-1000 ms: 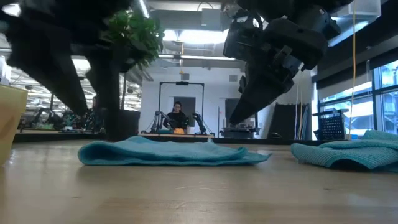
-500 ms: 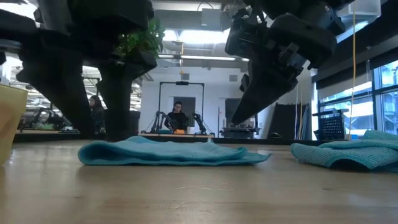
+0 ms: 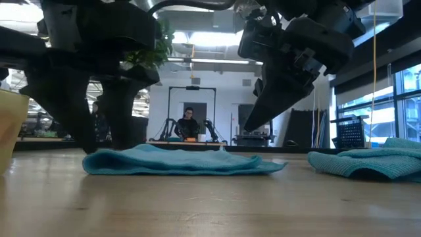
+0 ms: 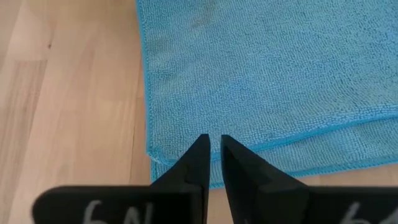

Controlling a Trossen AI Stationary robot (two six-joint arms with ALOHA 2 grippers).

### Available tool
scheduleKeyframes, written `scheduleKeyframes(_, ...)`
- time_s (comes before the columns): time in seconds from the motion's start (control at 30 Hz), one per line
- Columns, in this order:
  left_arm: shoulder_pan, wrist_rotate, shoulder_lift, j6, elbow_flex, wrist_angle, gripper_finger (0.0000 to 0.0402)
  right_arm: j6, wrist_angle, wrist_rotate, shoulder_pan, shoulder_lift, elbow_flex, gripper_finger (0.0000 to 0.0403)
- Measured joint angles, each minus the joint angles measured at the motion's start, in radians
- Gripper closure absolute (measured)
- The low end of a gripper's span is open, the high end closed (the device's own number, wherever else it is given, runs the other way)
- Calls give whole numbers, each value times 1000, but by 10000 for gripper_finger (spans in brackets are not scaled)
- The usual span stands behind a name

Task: Fold microfiber towels
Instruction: Fold the top blue microfiber cloth

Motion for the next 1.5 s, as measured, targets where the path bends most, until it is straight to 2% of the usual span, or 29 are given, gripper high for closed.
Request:
scheduleKeyframes(0.33, 9, 11, 0, -20, -2, 15, 209, -15, 0, 3, 0, 0, 0, 361)
scheduleKeyframes(0.6, 40, 27, 1, -28, 57, 0, 209, -71, 24, 162, -3, 0, 1, 361)
scheduleKeyframes(0.77, 43, 54, 1, -15, 61, -3, 209, -74, 30, 233, -58, 0, 2, 361)
scheduleKeyframes(1.03, 43, 72, 1, -16, 61, -10, 209, -178, 106, 226, -199, 24, 2, 361)
scheduleKeyframes(1.5, 46, 69, 0, 6, 61, -1, 209, -281, 208, 49, -422, 73, 0, 369)
